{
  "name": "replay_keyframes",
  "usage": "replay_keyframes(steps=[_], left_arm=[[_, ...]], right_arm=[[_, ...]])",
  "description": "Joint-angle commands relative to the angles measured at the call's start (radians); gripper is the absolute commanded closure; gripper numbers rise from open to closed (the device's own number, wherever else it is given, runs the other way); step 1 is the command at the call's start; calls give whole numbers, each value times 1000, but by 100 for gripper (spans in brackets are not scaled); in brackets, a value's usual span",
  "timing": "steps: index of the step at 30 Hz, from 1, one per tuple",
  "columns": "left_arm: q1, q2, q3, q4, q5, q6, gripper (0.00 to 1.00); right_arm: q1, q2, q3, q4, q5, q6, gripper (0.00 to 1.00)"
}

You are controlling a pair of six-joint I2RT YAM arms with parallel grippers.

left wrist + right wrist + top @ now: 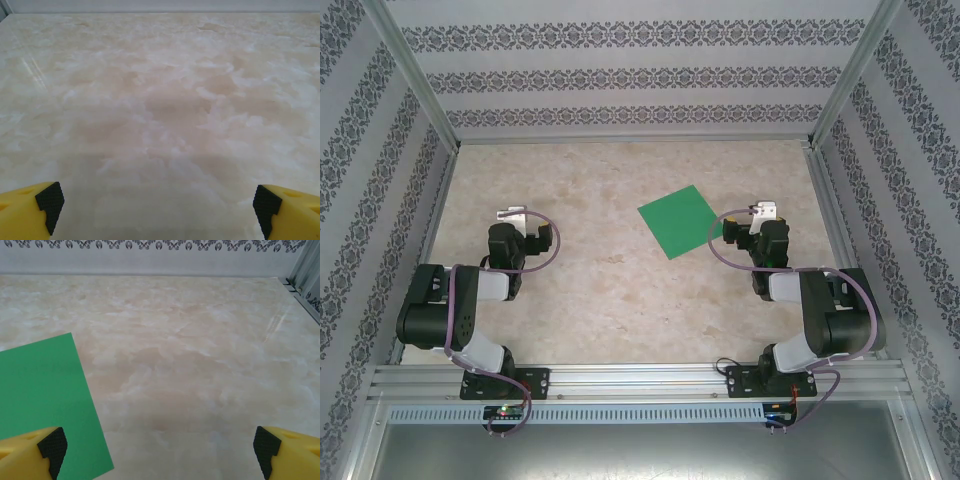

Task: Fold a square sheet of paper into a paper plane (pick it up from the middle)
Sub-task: Move the square sheet of paper to the center of the table.

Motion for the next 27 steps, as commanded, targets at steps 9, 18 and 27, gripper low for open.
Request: replay_keyframes(steps=[9, 18, 27], left_arm=[[-9, 8, 19, -3, 14, 22, 0], [-9, 9, 20, -5, 15, 22, 0], [-9, -17, 24, -27, 2, 18, 0]], right_arm=[[-11, 1, 19, 11, -17, 5, 2], [-14, 2, 21, 10, -22, 6, 2], [-12, -46, 3, 13, -12, 7, 2]])
